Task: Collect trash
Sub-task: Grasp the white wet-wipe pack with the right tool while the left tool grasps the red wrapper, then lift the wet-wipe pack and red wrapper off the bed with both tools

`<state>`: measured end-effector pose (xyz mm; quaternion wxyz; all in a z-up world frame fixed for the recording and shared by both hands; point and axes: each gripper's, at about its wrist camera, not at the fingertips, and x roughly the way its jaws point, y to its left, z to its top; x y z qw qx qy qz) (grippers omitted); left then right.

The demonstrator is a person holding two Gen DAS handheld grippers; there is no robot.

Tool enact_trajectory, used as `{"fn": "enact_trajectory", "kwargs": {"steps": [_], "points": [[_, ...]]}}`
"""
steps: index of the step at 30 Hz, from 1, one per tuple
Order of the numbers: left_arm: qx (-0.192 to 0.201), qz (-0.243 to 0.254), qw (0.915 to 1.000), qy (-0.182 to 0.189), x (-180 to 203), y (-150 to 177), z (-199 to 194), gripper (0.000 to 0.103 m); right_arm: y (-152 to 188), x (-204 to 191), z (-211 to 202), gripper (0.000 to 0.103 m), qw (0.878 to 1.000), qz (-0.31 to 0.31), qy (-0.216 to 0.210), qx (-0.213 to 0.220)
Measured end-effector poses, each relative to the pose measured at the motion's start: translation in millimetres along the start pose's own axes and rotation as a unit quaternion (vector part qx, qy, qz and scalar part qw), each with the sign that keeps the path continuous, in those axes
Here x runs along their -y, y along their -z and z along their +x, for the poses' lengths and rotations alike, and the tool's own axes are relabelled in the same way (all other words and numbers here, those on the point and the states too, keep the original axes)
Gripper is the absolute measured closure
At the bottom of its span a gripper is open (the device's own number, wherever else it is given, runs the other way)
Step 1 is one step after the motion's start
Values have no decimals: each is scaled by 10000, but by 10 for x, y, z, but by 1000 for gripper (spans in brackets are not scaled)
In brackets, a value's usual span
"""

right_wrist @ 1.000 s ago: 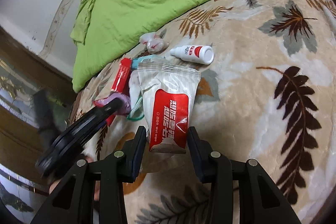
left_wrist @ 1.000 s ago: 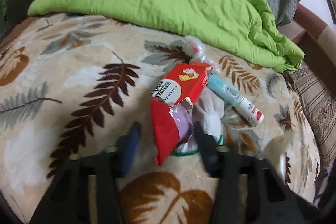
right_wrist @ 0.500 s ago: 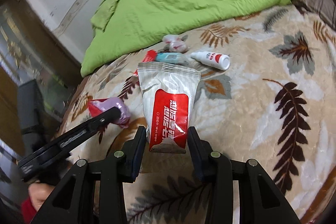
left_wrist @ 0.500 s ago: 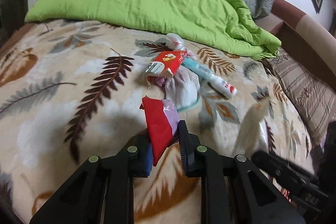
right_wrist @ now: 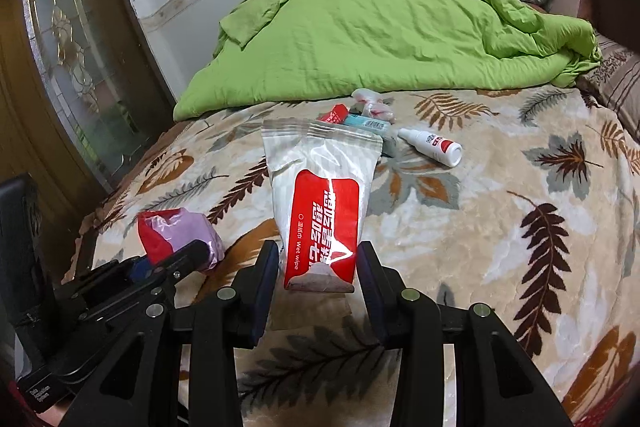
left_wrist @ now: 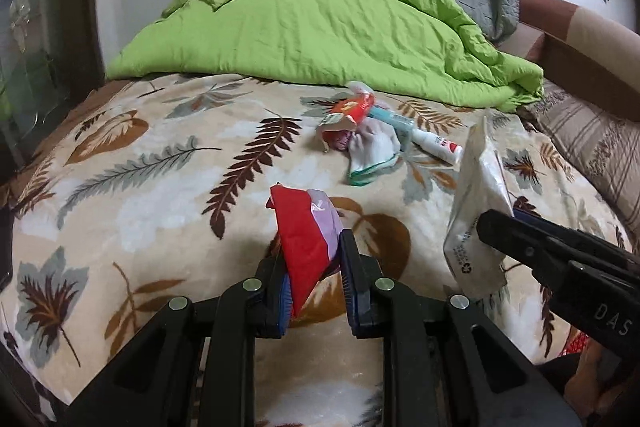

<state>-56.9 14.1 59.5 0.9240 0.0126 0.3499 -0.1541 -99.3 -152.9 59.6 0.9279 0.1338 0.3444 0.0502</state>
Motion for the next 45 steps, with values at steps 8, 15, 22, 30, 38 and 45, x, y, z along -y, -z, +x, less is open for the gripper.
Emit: {"fn": "enact_trajectory", "kwargs": {"steps": [8, 15, 22, 30, 38, 45], "points": [[0, 36, 10000, -36, -8, 1, 43, 83, -15, 56, 28, 60, 9999, 111, 27, -27], [8, 35, 10000, -55, -6, 7, 41, 83, -14, 36, 49, 60, 10000, 67, 29, -53], [4, 70, 10000, -42, -14, 7, 54, 83, -17, 40, 55, 60, 10000, 57, 24, -60], [-2, 72, 10000, -42, 7, 9, 52, 83, -19, 43, 58, 60, 10000, 56, 10, -68], [-1, 93, 10000, -14, 60, 8, 51, 83, -20, 48, 59, 60, 10000, 62, 5, -71], [-12, 102, 9999, 17, 108, 11, 65, 83, -18, 51, 58, 60, 9999, 68, -5, -74]]}}
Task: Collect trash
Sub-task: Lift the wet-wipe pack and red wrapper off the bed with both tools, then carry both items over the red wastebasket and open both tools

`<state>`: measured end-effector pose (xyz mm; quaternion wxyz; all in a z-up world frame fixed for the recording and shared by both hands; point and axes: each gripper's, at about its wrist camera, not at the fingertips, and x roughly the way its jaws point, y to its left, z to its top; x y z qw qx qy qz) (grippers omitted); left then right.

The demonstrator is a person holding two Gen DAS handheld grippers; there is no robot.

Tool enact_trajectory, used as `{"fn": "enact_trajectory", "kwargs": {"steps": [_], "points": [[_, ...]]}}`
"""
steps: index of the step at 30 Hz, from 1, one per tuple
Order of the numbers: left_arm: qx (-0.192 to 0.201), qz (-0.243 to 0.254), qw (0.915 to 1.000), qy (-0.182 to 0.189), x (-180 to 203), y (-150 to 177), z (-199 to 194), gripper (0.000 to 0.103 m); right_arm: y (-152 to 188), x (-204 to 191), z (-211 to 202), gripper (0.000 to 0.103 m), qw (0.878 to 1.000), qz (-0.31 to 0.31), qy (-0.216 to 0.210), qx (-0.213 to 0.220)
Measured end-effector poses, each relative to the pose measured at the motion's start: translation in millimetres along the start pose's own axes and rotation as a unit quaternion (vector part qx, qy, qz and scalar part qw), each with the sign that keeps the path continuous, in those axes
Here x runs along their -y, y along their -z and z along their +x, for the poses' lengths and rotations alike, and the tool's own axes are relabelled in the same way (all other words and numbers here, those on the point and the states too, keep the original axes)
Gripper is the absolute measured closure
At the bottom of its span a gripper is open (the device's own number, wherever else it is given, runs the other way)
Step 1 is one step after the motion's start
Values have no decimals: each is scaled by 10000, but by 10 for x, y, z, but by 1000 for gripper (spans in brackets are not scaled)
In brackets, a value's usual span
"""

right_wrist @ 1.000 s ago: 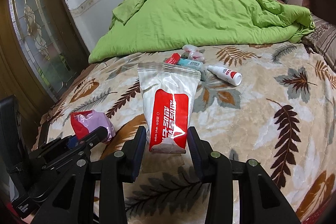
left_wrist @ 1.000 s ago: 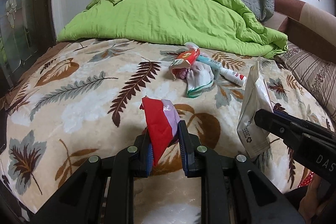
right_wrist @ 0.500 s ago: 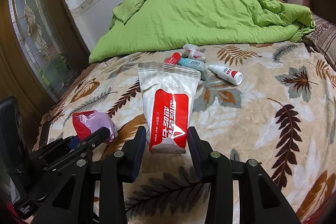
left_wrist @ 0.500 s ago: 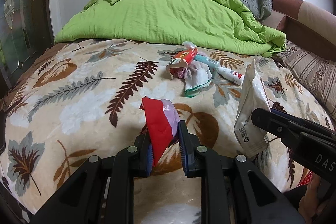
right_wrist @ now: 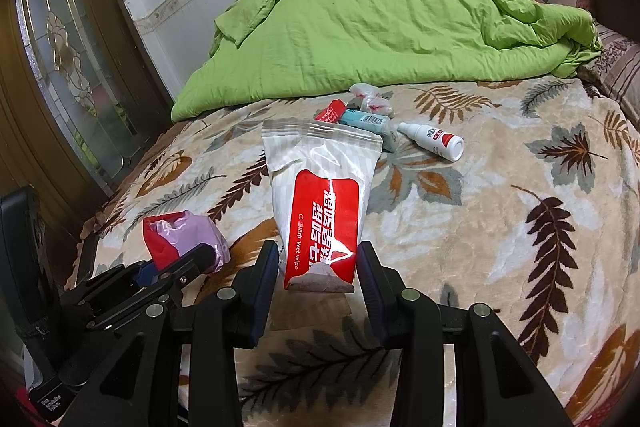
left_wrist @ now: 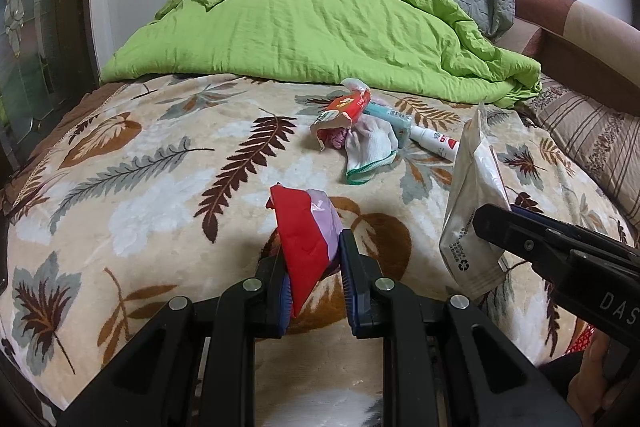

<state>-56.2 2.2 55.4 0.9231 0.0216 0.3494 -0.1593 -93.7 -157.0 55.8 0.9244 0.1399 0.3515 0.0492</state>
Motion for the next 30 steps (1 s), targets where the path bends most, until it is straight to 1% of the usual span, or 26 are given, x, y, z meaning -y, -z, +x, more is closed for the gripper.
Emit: {"fn": "enact_trajectory", "kwargs": {"steps": [5, 7, 9, 13, 15, 18, 20, 23, 27, 28, 29, 30], "points": [[11, 6, 10000, 55, 34, 2, -10, 83, 24, -34, -17, 60, 10000, 65, -31, 29], [-5, 8, 9999, 165, 27, -6, -19, 83, 25, -15, -39, 60, 9999, 133, -72, 6], [1, 51, 9995, 303, 61, -18, -45, 83, 21, 63, -99, 60, 9992, 346, -187, -26], [40, 128, 9971, 744, 206, -47, -168, 83, 0, 300, -327, 60, 9960, 842, -298, -39], [-29, 173, 9938, 1100, 338, -67, -235, 83, -2, 444, -564, 60, 9947, 997, -250, 66], [-54, 295, 9893, 1431, 541, -90, -326, 83, 39, 637, -889, 60, 9934, 1120, -133, 233], [-112, 411, 9836, 1752, 749, -107, -408, 83, 122, 784, -1136, 60, 9919, 1235, 7, 308], [-184, 609, 9748, 2138, 1053, -103, -523, 83, 292, 1013, -1473, 60, 9890, 1419, 258, 326], [-256, 1046, 9593, 2609, 1542, -41, -702, 83, 534, 1314, -1918, 60, 9840, 1605, 699, 342], [-286, 1154, 9546, 2730, 1670, -21, -740, 83, 616, 1399, -2057, 60, 9814, 1691, 843, 352], [-326, 1311, 9480, 2881, 1844, 13, -787, 83, 661, 1471, -2141, 60, 9794, 1757, 928, 360], [-342, 1388, 9446, 2954, 1934, 45, -815, 83, 726, 1549, -2252, 60, 9767, 1844, 1029, 371]]}}
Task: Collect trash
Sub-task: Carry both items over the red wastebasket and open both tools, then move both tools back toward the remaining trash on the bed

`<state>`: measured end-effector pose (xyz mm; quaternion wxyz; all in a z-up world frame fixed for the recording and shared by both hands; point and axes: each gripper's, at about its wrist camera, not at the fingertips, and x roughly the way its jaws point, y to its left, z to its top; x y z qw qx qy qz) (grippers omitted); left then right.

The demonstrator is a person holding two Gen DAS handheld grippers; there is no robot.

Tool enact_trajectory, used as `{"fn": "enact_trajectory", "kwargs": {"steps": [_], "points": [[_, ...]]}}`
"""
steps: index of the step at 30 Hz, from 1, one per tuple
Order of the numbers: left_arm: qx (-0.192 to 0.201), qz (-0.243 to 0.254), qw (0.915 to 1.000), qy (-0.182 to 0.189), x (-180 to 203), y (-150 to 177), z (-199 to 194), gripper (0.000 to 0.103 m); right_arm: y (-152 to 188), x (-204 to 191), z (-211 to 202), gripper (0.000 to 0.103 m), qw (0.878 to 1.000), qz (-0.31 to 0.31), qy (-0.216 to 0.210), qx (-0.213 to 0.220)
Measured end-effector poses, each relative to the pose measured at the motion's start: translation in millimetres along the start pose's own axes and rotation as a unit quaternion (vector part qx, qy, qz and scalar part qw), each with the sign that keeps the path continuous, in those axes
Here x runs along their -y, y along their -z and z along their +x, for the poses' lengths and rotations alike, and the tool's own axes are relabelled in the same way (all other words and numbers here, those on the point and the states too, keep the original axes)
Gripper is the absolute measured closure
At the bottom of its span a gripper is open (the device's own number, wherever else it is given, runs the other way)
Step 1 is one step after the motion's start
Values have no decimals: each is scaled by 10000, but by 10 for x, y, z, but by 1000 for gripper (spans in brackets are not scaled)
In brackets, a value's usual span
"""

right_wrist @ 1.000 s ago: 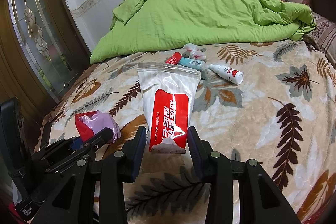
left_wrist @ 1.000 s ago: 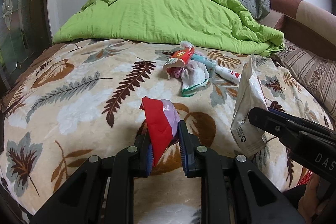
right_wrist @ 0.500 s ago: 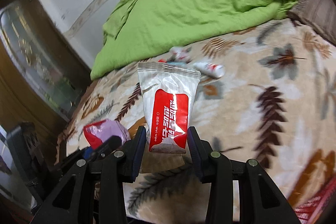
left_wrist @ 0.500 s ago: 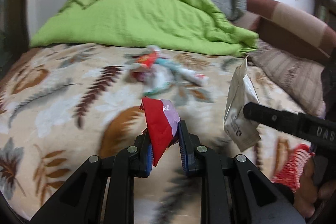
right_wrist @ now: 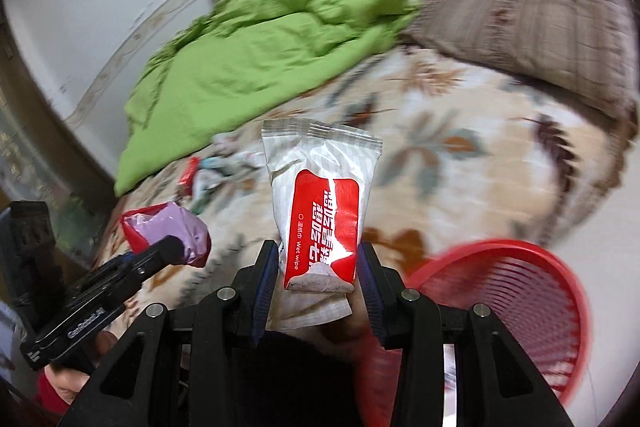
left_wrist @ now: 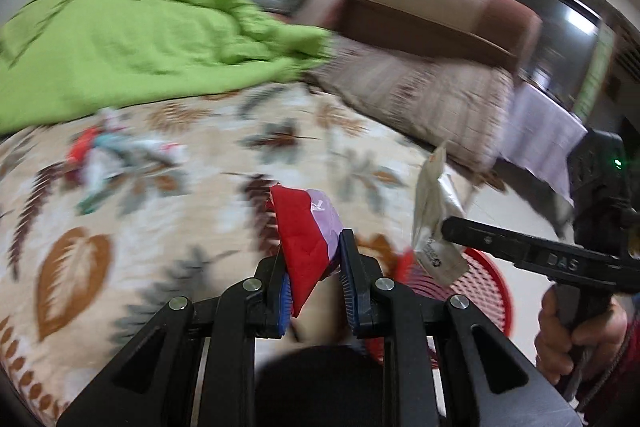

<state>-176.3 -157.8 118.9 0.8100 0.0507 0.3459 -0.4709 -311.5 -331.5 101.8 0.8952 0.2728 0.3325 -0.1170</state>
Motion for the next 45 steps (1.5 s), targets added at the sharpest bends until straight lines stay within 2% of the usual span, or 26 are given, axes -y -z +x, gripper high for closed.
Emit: {"fn": "enact_trajectory", "kwargs": {"steps": [7, 11, 13, 14, 15, 16, 20, 25, 33, 38, 40, 42, 45], "points": [[-498, 483, 9946, 768, 759, 54, 337, 83, 119, 543, -354, 60, 9981, 377, 491, 22], [-746, 609, 9902, 1015, 1004, 109, 516, 82, 214, 763, -409, 57, 9958, 551, 725, -54], [-944, 605, 9870, 1148, 1087, 137, 646, 79, 271, 875, -418, 56, 9943, 663, 828, -104], [-1093, 532, 9848, 1240, 1104, 156, 733, 69, 298, 930, -423, 56, 9935, 711, 877, -136], [-1189, 459, 9833, 1297, 1103, 173, 786, 53, 321, 977, -425, 56, 9926, 765, 924, -173], [-1241, 384, 9826, 1329, 1084, 178, 815, 48, 324, 1005, -425, 56, 9921, 789, 960, -185], [-1236, 108, 9834, 1325, 932, 146, 794, 47, 328, 1038, -444, 56, 9919, 826, 958, -154], [-999, -125, 9894, 1048, 621, 46, 612, 47, 182, 831, -267, 56, 9953, 654, 686, -179], [-586, -633, 9963, 56, -370, -36, 208, 46, -79, 85, 323, 56, 9986, 9, -134, -502], [-325, -1085, 9915, -644, -1147, -131, -64, 46, -198, -415, 735, 56, 9949, -507, -434, -761], [-237, -1212, 9884, -887, -1476, -210, -154, 42, -252, -595, 910, 55, 9923, -690, -550, -874], [-174, -1365, 9823, -1273, -1834, -300, -198, 40, -313, -743, 1086, 55, 9899, -821, -598, -992], [-219, -1593, 9751, -1530, -2300, -420, -121, 34, -415, -876, 1288, 54, 9877, -849, -734, -1091]]}}
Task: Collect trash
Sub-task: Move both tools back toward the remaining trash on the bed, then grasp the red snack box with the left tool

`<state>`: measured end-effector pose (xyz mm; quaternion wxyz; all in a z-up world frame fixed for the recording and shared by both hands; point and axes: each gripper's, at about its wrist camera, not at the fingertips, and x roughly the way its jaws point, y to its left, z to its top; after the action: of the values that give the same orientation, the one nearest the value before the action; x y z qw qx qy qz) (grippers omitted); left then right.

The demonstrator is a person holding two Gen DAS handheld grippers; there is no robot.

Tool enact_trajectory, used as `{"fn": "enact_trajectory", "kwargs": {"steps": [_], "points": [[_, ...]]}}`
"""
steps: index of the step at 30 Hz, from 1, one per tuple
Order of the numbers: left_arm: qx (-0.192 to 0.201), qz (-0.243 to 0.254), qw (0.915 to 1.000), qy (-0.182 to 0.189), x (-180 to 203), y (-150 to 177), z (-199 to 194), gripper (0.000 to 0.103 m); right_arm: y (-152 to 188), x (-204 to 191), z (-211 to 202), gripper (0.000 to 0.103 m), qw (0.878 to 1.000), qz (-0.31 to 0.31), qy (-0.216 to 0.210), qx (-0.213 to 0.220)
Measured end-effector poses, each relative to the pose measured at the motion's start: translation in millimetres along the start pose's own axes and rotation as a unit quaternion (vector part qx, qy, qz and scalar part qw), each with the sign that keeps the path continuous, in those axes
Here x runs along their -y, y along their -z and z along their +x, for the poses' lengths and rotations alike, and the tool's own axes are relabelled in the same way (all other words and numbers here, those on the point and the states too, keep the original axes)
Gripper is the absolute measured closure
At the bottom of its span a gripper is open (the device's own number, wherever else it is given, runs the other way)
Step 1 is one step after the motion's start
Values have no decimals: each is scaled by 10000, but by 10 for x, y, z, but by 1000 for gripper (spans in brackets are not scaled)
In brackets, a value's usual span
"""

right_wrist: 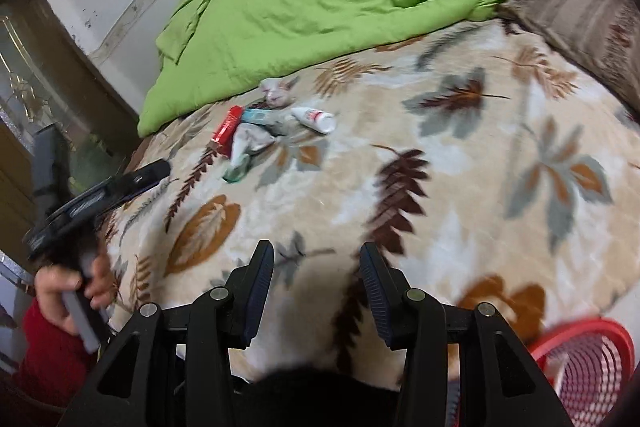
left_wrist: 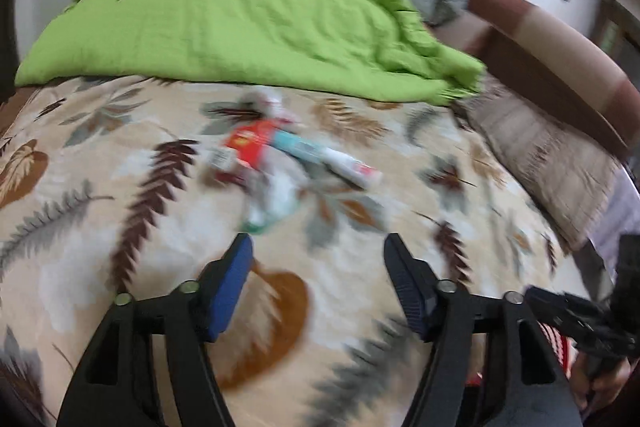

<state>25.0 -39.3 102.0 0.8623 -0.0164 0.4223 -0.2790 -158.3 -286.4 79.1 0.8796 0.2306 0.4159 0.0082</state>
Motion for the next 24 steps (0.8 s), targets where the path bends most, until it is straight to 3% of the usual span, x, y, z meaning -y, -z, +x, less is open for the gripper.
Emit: {"fn": "enact_trajectory", "kwargs": {"steps": [5, 11, 13, 15, 18, 24], "points": [[-184, -173, 9991, -329, -315, -335, 458, 29, -166, -40, 186, 54, 10000, -64, -1, -55], [-270, 185, 9969, -718, -352, -559, 982, 29, -283, 49, 346, 54, 9998, -20, 63, -162], [-284, 56, 9976, -636, -449, -622, 1077, 30, -310, 60, 385, 54, 9998, -49, 83, -196], [-347, -74, 9980, -515, -535, -668, 1150, 42, -356, 57, 434, 54, 9997, -104, 81, -225], [-414, -221, 9982, -365, -675, -721, 1247, 50, -472, 20, 523, 54, 9995, -195, 50, -237], [-332, -572, 9977, -178, -927, -767, 1285, 51, -706, -104, 730, 54, 9988, -436, 30, -235]]}}
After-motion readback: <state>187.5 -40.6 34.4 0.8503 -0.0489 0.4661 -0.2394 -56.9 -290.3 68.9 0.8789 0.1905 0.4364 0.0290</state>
